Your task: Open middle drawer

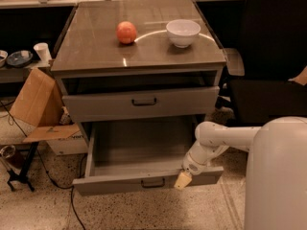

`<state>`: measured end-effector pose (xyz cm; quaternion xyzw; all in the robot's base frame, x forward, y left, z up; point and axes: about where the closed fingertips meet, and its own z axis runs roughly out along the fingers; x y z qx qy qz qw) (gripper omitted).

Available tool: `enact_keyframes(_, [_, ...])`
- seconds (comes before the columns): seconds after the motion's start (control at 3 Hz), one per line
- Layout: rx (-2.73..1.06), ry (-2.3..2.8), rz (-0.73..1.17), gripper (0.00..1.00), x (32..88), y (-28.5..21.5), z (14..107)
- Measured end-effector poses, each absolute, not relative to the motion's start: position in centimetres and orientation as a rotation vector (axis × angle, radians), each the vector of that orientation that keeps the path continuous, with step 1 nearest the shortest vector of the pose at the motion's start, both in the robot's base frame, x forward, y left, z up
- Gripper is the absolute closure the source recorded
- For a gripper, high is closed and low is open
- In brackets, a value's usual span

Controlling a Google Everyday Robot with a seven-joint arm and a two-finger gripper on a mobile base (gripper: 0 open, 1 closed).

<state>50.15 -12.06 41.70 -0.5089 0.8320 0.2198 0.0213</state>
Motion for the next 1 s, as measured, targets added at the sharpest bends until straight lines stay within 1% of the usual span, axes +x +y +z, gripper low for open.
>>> enact_keyframes(0.33, [-1.582, 2.581, 0.68, 0.7, 50.2, -12.0, 41.7])
enact_keyframes(0.67, [-1.637, 2.59, 0.672, 0.58, 48.4, -13.0, 42.2])
enact_keyframes(1.0, [-1.693, 2.596, 0.677, 0.35, 46.9, -13.7, 42.6])
